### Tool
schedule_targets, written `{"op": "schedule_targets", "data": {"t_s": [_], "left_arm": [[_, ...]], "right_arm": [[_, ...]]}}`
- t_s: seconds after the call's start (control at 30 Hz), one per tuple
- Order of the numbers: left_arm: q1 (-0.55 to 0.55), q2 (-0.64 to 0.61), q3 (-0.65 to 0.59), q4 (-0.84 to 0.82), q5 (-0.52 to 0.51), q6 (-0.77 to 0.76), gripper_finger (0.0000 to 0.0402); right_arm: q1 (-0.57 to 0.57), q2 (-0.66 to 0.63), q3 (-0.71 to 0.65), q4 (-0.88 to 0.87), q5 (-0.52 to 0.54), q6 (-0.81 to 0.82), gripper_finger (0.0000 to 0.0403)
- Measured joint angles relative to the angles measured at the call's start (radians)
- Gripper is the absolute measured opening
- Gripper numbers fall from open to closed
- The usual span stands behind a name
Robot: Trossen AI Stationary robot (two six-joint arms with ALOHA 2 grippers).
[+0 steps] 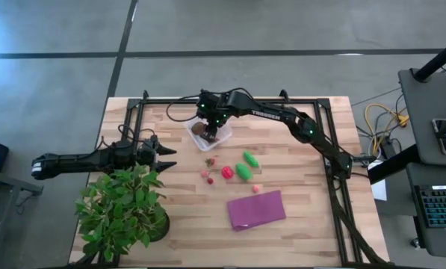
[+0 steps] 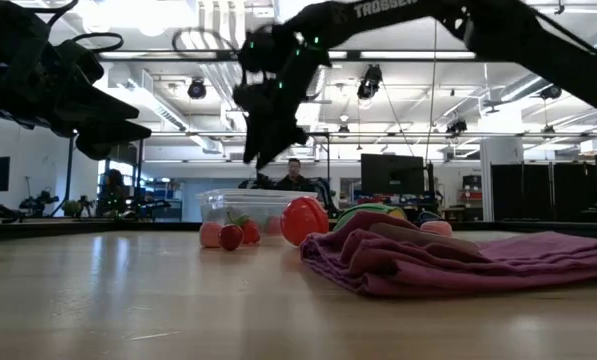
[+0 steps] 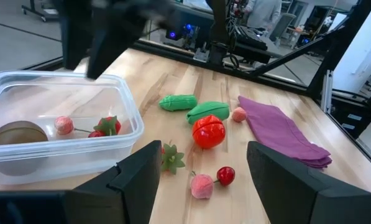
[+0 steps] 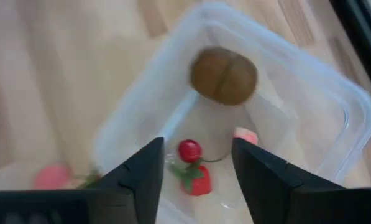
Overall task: Pick and placing Produce into tupperware
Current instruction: Put the green peas into the transparent bin
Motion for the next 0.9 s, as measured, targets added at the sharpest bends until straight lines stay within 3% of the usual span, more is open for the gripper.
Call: {"op": "schedule_targets", "data": {"t_s": [0.17,0.5,0.67,0.9], "left_arm": [[0.0,0.0,0.0,0.001,0.0,0.0,0.0224],[0.0,0.0,0.0,0.0,0.0,0.0,0.0224],[0.0,0.0,0.0,-0.001,0.0,0.0,0.0224],[0.0,0.001,0.0,0.001,0.0,0.0,0.0224]], "right_arm": [[0.032,-0.078,0.0,-0.031,0.053,-0.027,0.0216],[0.145,-0.195,-0.063,-0.372,0.246,-0.156,0.0228],[0.148,-0.238,-0.274,-0.352,0.19,-0.067,0.0228],[0.141,-0.397,-0.688,-0.165,0.178,0.038,0.0228]]}}
